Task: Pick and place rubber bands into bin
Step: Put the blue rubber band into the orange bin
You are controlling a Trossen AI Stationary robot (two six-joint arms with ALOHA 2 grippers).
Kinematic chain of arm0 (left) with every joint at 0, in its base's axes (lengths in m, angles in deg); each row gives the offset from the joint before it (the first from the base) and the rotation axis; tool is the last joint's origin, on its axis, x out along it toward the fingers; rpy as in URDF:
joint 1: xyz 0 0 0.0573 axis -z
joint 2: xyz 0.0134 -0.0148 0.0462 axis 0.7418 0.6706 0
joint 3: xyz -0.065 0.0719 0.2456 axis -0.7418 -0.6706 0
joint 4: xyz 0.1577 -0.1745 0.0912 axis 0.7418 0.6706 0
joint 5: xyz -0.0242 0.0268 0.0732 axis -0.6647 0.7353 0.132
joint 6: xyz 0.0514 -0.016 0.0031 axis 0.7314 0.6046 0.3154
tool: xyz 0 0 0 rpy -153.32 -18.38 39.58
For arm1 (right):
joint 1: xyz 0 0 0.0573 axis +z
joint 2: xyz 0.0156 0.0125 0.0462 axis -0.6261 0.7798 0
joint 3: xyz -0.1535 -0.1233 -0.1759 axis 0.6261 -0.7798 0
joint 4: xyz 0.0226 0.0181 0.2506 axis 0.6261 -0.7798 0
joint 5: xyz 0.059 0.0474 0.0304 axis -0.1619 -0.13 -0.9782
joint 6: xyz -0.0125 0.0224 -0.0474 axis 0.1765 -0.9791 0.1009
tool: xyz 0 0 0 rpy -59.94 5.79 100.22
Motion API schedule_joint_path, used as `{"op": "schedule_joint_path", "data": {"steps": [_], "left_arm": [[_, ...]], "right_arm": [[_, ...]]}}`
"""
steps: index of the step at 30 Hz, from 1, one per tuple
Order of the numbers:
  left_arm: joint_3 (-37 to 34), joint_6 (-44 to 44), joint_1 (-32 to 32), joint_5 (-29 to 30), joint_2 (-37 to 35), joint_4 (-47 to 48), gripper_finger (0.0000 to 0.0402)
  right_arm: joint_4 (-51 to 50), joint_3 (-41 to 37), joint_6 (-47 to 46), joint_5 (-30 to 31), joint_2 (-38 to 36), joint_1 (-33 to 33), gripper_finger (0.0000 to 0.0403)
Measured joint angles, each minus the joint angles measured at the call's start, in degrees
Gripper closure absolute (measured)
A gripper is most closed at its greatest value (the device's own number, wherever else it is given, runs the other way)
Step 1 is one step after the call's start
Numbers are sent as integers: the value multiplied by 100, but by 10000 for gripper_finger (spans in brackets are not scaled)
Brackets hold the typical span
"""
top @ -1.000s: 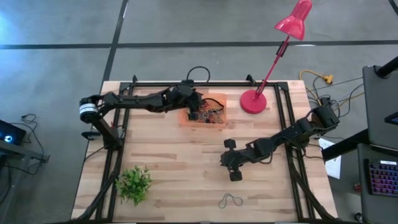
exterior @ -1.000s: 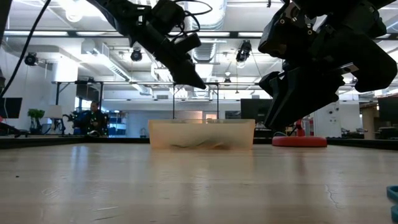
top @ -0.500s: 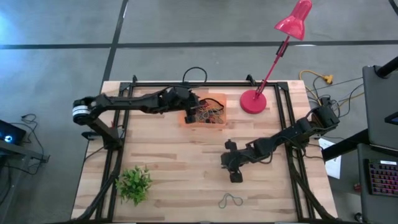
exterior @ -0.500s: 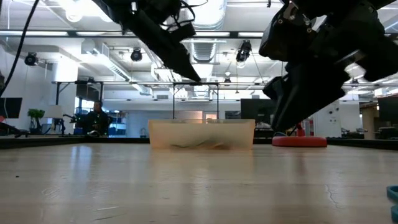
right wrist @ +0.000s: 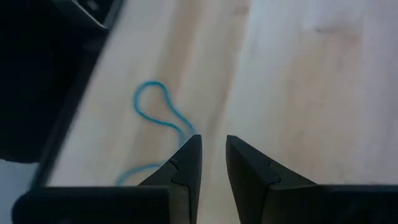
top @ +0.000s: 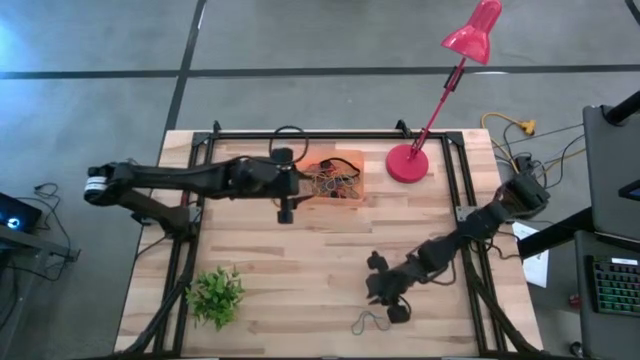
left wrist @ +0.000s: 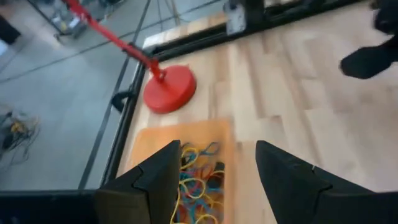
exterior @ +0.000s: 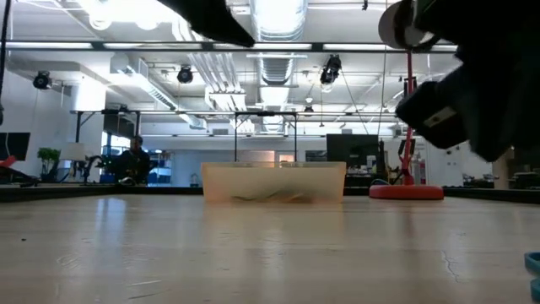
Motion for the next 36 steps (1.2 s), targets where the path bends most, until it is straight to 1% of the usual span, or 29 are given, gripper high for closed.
{"op": "schedule_joint_path", "data": {"steps": [4, 7, 10, 16, 20, 24, 27, 31, 36], "left_arm": [[-52, -143, 248, 4, -396, 206, 209], [-170, -264, 341, 9, -682, 164, 209], [-367, -301, 369, 11, -973, 176, 209], [-706, -551, 375, 15, -1485, 154, 209], [-900, -586, 375, 17, -1757, 102, 209], [-1006, -630, 375, 26, -1890, 84, 209], [-1082, -626, 375, 30, -1928, 48, 209], [-1117, -590, 375, 30, -1936, -43, 209], [-1170, -587, 375, 27, -1924, -68, 209]], "right_arm": [[281, 0, -162, 290, 17, 399, 339], [253, 0, -289, 566, 20, 711, 339], [226, 0, -366, 717, 20, 945, 338], [258, 0, -627, 1025, 63, 1166, 303], [313, 2, -683, 1020, 345, 1237, 269], [379, 35, -784, 752, 822, 1301, 237], [464, 148, -984, 705, 994, 1314, 218], [439, 253, -992, 739, 1173, 1399, 200], [-147, 512, -959, 946, 1407, 1654, 195]]}}
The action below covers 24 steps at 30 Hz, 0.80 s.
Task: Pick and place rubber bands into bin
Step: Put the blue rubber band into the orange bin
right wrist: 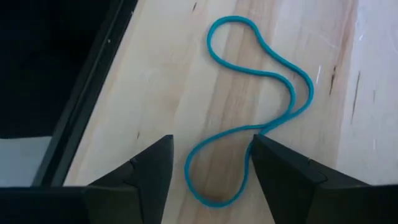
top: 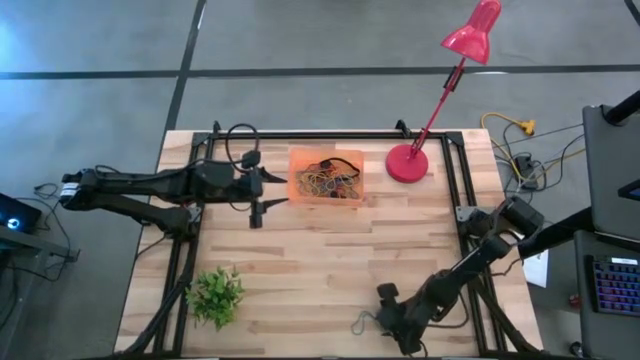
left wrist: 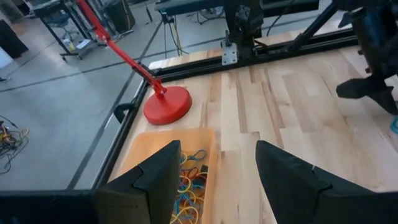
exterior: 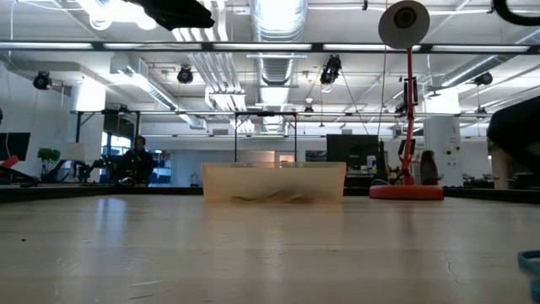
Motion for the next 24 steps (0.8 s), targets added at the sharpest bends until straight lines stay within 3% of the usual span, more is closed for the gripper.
{"op": "schedule_joint_path", "data": {"steps": [13, 24], "left_arm": [[-102, -57, 0, -15, 16, -94, 209], [-104, -141, 0, -14, 16, -124, 209]], "right_arm": [[-300, 26, -128, 754, 108, 489, 195], [-511, 33, -409, 1075, 110, 251, 205]]}}
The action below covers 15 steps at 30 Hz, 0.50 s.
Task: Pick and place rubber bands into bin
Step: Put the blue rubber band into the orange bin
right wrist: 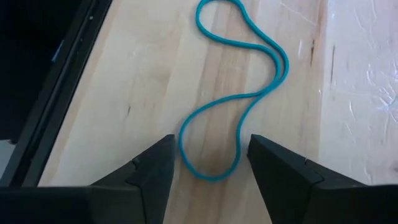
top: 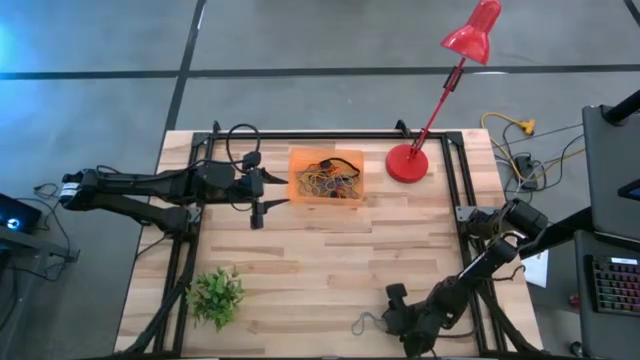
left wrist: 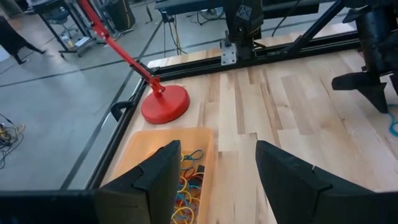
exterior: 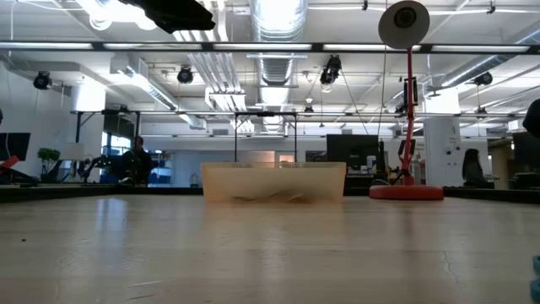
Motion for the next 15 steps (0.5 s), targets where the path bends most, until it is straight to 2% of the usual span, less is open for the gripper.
{"op": "schedule_joint_path", "data": {"steps": [10, 15], "left_arm": [[0, -7, 0, 2, 0, -16, 209], [0, -7, 0, 2, 0, -16, 209]], "right_arm": [[0, 4, -33, 5, 81, -116, 259], [21, 4, -39, 35, 87, -184, 310]]}}
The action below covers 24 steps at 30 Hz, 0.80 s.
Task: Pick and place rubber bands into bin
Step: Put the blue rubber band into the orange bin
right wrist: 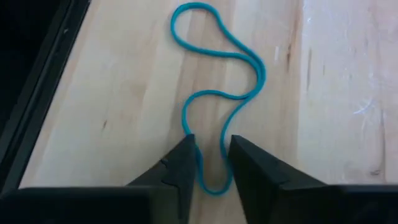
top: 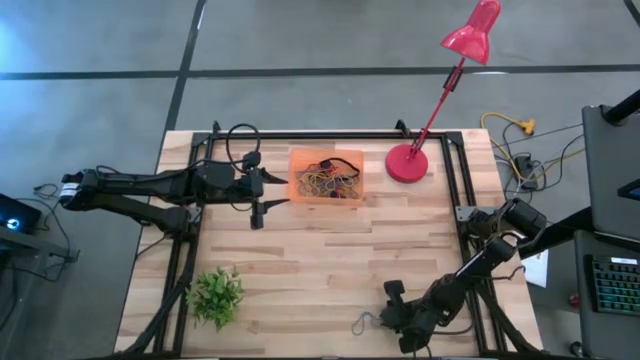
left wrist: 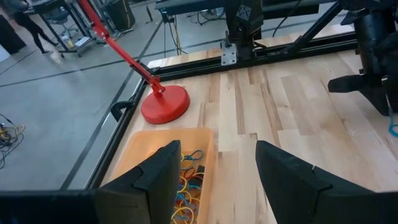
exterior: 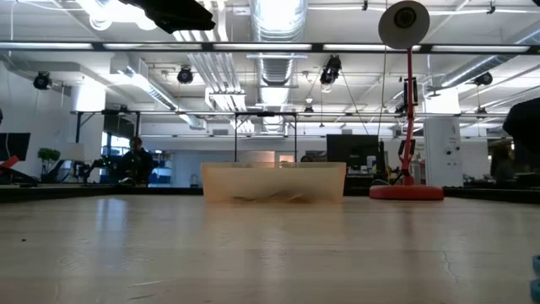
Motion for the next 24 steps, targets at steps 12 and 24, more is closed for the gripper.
{"op": "schedule_joint_path", "data": {"steps": [12, 24], "left_arm": [[0, -9, 0, 2, 2, 0, 209], [0, -2, 0, 2, 2, -69, 209]], "right_arm": [[150, 0, -182, 523, 81, -93, 394], [-293, -118, 261, 2294, -286, -157, 395]]}}
